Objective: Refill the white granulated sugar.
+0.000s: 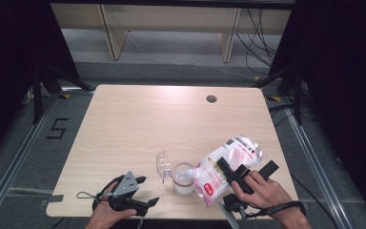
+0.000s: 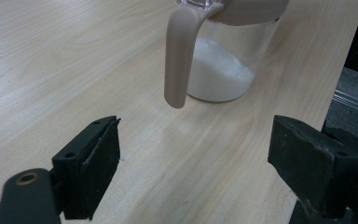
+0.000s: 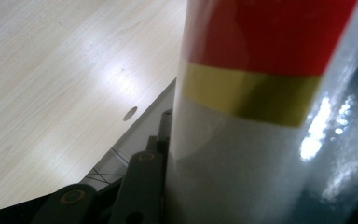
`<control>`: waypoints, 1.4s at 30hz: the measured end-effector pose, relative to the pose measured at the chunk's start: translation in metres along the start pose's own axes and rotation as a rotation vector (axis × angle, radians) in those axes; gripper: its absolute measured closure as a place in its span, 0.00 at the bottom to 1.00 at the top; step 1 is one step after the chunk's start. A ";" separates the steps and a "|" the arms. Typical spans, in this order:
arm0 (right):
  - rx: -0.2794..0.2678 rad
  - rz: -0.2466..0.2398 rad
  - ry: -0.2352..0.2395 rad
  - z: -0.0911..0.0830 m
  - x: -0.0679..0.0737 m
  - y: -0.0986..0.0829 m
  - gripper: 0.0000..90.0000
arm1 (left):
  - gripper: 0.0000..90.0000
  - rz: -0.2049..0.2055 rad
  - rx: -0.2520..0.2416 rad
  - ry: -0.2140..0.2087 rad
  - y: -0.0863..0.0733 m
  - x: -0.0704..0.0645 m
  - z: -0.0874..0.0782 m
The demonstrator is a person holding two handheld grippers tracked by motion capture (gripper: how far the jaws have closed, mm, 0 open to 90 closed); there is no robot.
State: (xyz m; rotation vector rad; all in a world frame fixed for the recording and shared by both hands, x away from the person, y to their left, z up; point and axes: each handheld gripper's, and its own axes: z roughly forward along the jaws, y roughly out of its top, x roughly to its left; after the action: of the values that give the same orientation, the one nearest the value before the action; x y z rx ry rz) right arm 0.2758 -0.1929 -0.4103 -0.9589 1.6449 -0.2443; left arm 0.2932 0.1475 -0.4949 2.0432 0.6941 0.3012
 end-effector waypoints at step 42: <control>-0.003 -0.014 0.000 -0.001 0.001 -0.001 0.82 | 0.18 -0.008 0.001 -0.003 -0.001 0.000 0.002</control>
State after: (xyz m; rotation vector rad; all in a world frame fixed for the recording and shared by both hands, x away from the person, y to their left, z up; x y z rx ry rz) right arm 0.2753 -0.1942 -0.4102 -0.9725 1.6398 -0.2519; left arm 0.2934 0.1463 -0.4966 2.0409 0.7010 0.2931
